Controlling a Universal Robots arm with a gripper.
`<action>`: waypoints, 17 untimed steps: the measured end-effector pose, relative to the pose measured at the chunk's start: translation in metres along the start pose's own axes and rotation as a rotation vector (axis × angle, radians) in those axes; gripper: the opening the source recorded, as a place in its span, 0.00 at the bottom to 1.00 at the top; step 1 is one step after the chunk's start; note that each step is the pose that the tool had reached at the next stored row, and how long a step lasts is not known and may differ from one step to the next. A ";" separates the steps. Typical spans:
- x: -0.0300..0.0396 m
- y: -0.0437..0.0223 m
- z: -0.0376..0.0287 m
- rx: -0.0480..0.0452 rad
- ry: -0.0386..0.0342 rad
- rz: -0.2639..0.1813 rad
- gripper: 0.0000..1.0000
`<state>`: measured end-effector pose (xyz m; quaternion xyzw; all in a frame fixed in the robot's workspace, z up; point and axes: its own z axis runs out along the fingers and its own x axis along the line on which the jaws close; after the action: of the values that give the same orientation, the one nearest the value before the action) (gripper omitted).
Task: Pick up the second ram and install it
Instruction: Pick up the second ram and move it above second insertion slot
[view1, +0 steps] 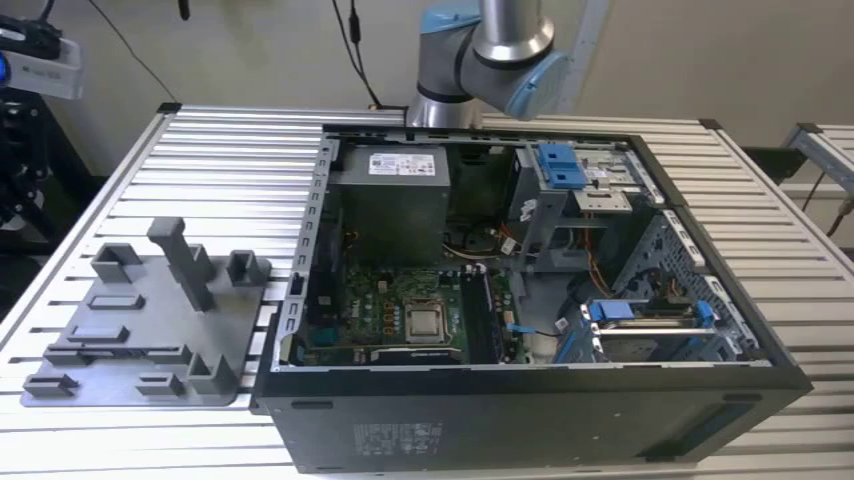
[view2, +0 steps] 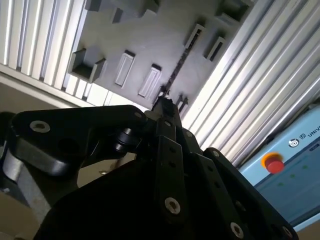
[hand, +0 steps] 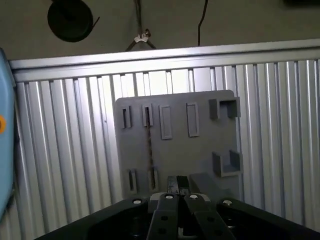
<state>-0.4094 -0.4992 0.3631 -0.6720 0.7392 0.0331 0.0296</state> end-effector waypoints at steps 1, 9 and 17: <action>0.0001 0.0000 0.0002 -0.0008 -0.0009 -0.008 0.11; 0.0006 -0.0001 0.0015 -0.0029 -0.0028 -0.028 0.11; 0.0006 -0.0001 0.0015 -0.0032 -0.0027 -0.030 0.11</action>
<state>-0.4094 -0.4997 0.3616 -0.6831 0.7289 0.0347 0.0300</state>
